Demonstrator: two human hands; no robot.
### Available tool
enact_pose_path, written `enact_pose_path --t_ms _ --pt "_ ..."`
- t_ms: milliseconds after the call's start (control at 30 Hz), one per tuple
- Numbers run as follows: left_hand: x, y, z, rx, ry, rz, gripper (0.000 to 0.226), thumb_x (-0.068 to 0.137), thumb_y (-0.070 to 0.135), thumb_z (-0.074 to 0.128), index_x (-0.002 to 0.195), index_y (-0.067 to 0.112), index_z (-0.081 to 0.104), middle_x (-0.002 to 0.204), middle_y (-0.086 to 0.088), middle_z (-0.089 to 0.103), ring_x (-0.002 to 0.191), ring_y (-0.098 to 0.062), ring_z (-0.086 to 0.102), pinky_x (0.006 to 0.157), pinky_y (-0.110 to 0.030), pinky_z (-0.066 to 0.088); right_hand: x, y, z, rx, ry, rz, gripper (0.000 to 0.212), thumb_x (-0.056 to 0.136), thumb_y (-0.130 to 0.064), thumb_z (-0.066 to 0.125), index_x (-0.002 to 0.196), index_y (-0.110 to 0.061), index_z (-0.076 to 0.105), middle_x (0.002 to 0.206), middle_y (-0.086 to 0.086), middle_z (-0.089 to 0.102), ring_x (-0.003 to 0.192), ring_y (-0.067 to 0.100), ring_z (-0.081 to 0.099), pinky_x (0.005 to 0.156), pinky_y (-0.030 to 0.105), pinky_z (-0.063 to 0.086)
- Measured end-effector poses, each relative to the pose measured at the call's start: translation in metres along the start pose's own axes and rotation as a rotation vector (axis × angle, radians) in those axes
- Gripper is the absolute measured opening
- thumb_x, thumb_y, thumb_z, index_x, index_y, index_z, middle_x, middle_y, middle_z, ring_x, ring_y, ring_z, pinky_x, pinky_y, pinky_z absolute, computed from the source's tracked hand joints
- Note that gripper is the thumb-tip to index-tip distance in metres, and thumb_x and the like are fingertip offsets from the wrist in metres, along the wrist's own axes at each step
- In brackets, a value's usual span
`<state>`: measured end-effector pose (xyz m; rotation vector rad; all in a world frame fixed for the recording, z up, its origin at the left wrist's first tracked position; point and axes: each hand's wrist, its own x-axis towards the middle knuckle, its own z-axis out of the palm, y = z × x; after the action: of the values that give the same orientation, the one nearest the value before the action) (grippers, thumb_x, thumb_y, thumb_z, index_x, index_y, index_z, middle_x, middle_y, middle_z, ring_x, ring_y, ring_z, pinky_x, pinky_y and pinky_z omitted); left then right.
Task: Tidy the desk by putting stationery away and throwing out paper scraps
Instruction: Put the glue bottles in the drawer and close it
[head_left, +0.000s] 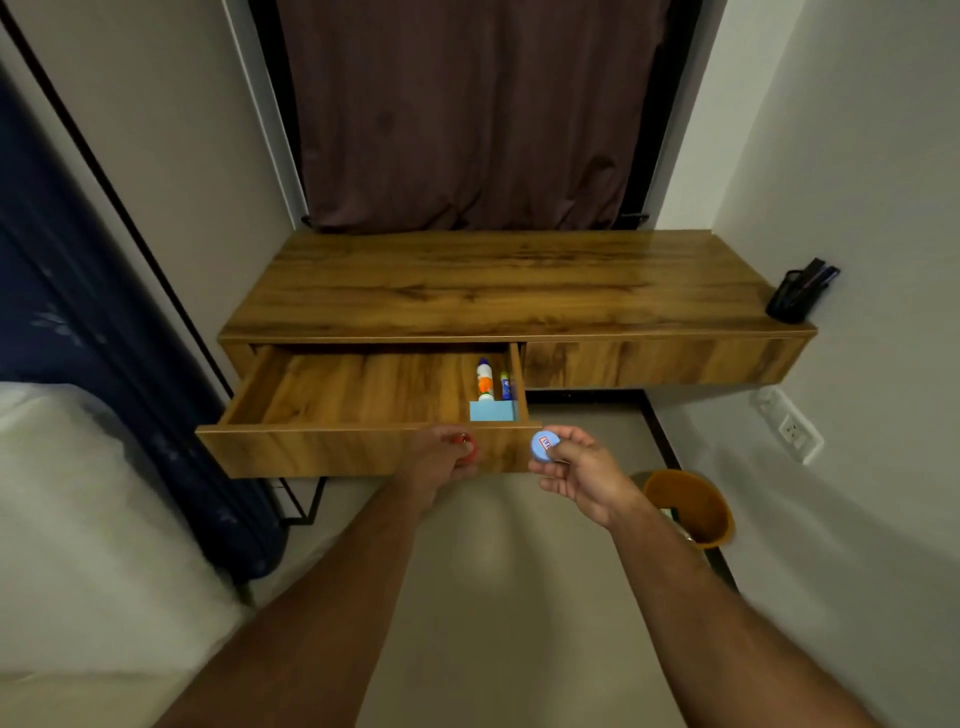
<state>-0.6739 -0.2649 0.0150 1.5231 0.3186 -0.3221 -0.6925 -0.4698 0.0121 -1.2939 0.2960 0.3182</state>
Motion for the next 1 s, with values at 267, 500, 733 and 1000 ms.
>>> enact_pose_path --t_ms 267,500,733,1000 --pt "0.066 0.034 -0.077 0.102 0.044 -0.031 0.022 0.092 0.001 0.058 0.112 0.009 0.063 0.114 -0.014 0.064 0.1 -0.023 0.067 0.082 -0.033 0.058 0.068 -0.004 0.06 -0.005 0.077 0.013 0.018 0.096 -0.003 0.05 0.103 -0.016 0.061 0.091 0.01 0.07 0.067 0.017 0.071 0.052 0.026 0.055" --pt "0.111 0.037 -0.105 0.242 0.04 -0.003 0.024 0.094 0.007 0.058 0.117 0.012 0.064 0.121 -0.008 0.061 0.106 -0.021 0.06 0.077 -0.033 0.057 0.137 -0.014 0.081 -0.198 0.078 0.048 0.023 0.094 -0.008 0.054 0.113 -0.019 0.063 0.102 0.008 0.07 0.071 0.014 0.07 0.053 0.024 0.052" --pt "0.178 0.04 -0.11 0.258 0.054 -0.057 0.025 0.093 0.006 0.059 0.115 0.017 0.064 0.126 -0.006 0.06 0.109 -0.018 0.058 0.075 -0.026 0.054 0.226 -0.02 0.084 -0.448 0.041 0.058 0.028 0.09 -0.011 0.062 0.116 -0.019 0.064 0.106 0.005 0.069 0.08 0.01 0.066 0.051 0.021 0.049" --pt "0.243 0.025 -0.101 0.304 0.134 -0.179 0.023 0.092 0.006 0.06 0.11 0.019 0.064 0.124 -0.005 0.056 0.11 -0.021 0.058 0.077 -0.027 0.055 0.289 -0.009 0.078 -0.585 -0.077 0.153 0.03 0.086 0.0 0.065 0.11 -0.017 0.061 0.11 0.008 0.065 0.089 0.017 0.066 0.065 0.029 0.057"
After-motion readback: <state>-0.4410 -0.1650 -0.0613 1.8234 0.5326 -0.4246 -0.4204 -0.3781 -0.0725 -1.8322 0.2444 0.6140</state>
